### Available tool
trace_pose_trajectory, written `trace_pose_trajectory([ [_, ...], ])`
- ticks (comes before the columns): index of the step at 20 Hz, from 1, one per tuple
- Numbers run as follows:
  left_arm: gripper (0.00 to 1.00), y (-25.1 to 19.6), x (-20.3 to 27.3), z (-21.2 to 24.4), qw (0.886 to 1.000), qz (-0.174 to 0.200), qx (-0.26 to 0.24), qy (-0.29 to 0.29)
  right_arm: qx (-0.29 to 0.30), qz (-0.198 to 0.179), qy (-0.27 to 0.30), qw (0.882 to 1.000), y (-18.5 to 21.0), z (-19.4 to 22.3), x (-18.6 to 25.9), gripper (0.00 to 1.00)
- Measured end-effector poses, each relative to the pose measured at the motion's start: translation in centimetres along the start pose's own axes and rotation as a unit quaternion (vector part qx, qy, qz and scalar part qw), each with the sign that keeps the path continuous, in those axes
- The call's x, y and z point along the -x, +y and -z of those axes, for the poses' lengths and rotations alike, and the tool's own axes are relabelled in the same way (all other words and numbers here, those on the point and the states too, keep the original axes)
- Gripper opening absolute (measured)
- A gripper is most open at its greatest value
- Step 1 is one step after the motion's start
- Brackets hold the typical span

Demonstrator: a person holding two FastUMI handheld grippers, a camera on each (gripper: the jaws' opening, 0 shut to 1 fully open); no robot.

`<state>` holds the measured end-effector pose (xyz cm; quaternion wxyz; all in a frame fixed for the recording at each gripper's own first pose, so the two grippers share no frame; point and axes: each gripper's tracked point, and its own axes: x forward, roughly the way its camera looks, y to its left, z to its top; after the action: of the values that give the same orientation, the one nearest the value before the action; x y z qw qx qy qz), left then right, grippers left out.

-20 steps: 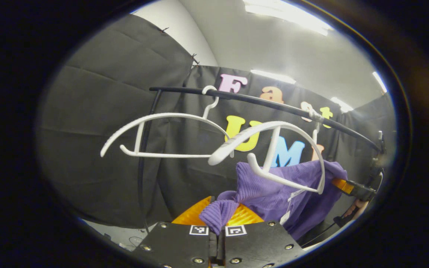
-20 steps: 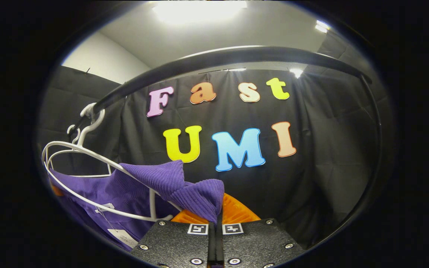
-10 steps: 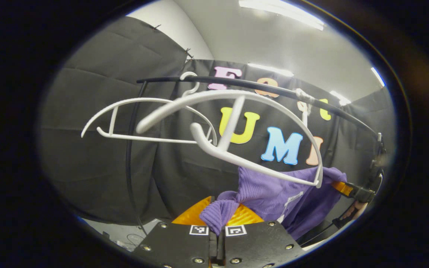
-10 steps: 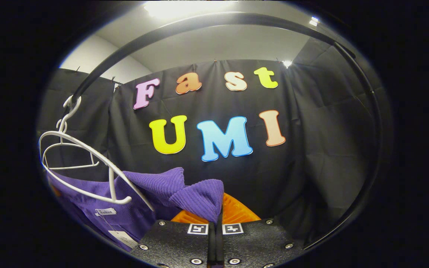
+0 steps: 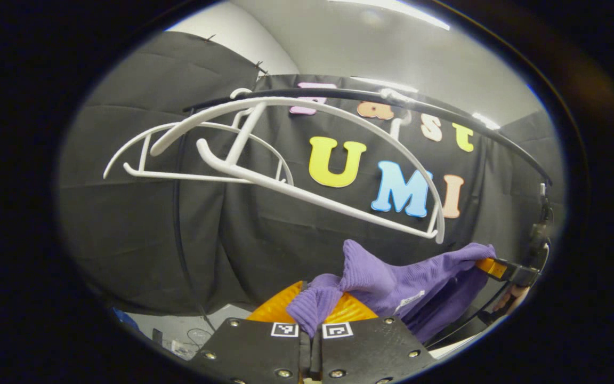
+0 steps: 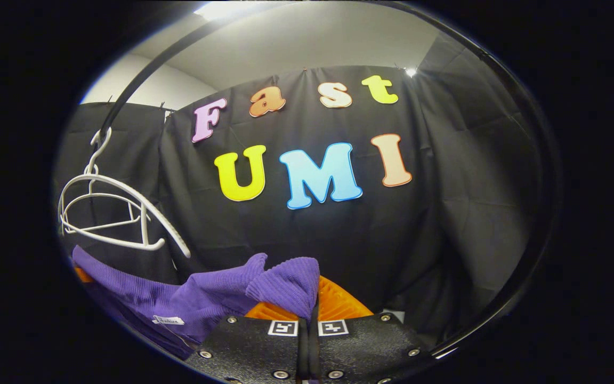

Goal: Grasp the clothes on the hanger with both hands and then place them into the laundry hamper below.

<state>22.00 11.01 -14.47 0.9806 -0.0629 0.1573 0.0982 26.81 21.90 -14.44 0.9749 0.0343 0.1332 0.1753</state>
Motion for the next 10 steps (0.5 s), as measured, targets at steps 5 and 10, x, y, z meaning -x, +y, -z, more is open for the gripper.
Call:
trace_pose_trajectory([
  [5,0.06,-0.8,2.0,3.1,0.999,0.004,0.009,0.032,0.007,-0.006,0.035,0.999,-0.2,1.6,2.8,0.0],
  [10,0.02,0.5,6.5,4.0,0.998,0.044,0.001,0.036,0.013,0.009,0.05,0.999,2.1,2.3,8.1,0.0],
])
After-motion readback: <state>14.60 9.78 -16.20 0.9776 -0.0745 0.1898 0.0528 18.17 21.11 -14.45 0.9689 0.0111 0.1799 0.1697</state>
